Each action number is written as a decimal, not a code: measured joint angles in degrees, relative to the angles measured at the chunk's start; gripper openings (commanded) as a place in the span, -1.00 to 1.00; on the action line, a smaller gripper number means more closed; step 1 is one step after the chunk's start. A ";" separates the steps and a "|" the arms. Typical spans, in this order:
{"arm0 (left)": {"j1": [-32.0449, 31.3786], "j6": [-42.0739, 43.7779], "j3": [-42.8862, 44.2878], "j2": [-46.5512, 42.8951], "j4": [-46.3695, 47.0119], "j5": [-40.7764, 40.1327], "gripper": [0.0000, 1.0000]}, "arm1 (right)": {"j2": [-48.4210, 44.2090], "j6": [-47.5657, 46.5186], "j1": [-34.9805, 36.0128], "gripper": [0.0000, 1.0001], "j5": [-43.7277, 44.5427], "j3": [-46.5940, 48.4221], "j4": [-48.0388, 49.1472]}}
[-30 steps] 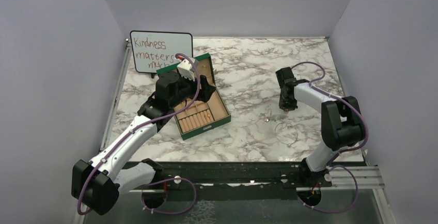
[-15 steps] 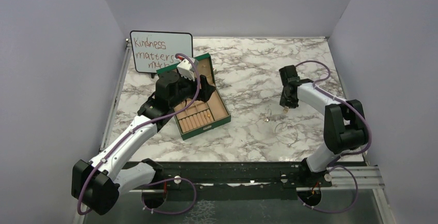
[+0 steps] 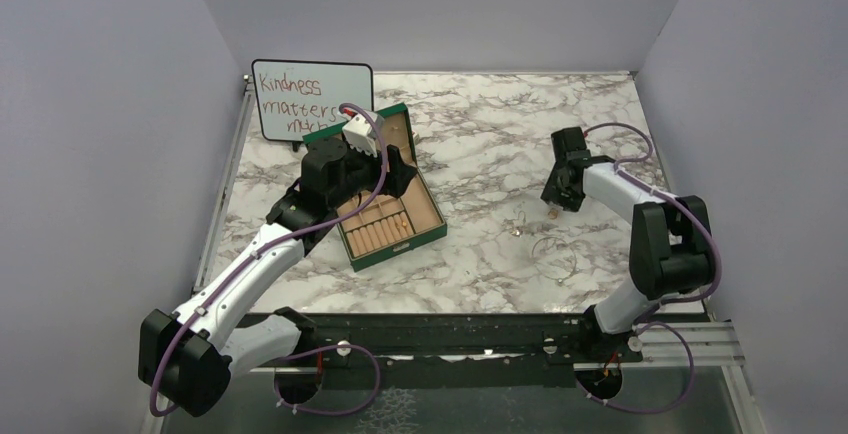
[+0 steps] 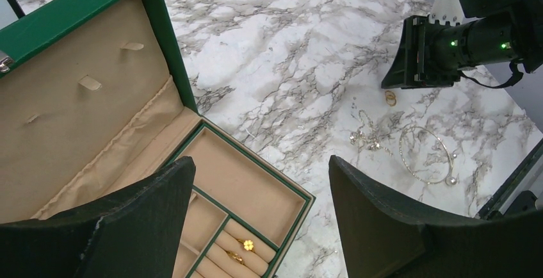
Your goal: Organize the mixed jewelry
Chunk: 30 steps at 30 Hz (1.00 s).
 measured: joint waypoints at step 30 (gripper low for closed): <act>-0.37 0.13 0.00 0.00 0.00 -0.92 0.54 | 2.27 2.58 -0.94 -0.44 -3.58 -1.29 1.20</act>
